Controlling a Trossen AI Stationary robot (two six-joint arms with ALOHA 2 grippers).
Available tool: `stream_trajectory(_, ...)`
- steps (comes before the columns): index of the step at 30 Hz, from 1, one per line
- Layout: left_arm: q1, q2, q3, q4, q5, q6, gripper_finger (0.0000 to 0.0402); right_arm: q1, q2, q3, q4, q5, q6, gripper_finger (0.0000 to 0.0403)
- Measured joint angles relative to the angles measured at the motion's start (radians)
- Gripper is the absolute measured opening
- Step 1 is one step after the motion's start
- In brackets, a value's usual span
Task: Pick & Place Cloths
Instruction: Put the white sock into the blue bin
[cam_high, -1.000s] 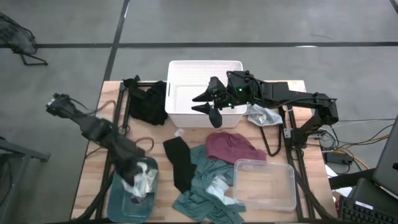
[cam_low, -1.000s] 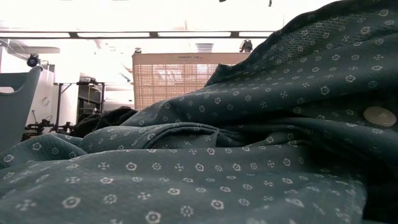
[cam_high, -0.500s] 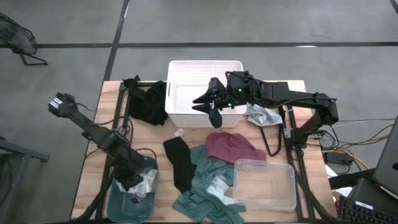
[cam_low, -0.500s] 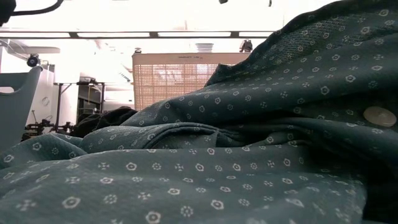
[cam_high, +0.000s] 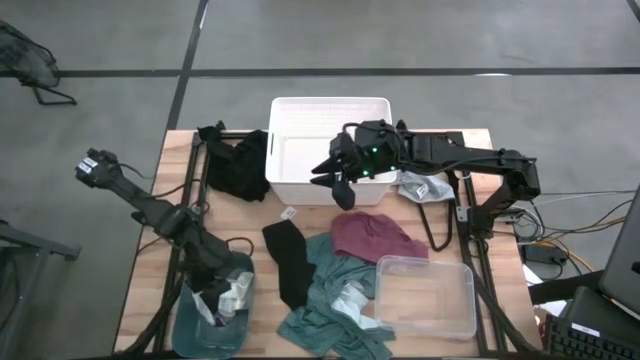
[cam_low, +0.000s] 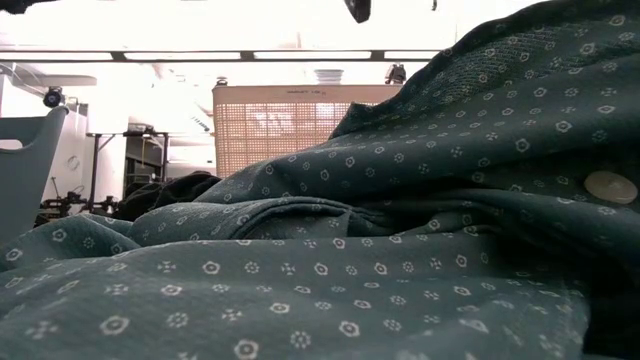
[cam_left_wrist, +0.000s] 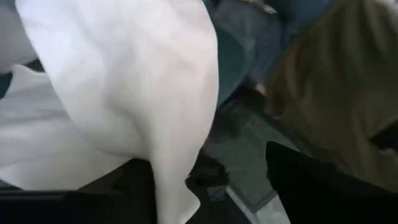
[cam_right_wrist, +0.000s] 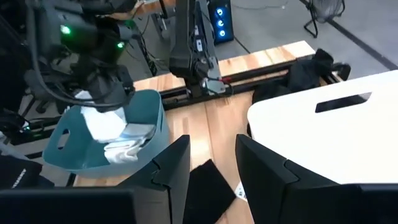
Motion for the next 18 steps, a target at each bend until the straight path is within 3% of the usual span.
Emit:
stream_trajectory(3,0.002,0.005,0.002,-0.006,0.005,-0.051,0.0272,0.0,0.018,0.0,-0.008,-0.003,0.027,0.0137)
stream_trajectory(7,0.001,0.02,-0.022,-0.165,0.126,-0.031,0.0273,0.0,0.034,0.0,-0.008,-0.003,0.047,0.0147)
stream_trajectory(12,0.002,0.045,-0.055,-0.273,0.021,-0.06,0.0273,0.0,0.05,0.0,-0.011,-0.003,0.053,0.0154)
stream_trajectory(18,0.008,0.076,-0.046,-0.136,-0.023,-0.052,0.0271,0.0,0.052,0.0,-0.008,-0.001,0.051,0.0155)
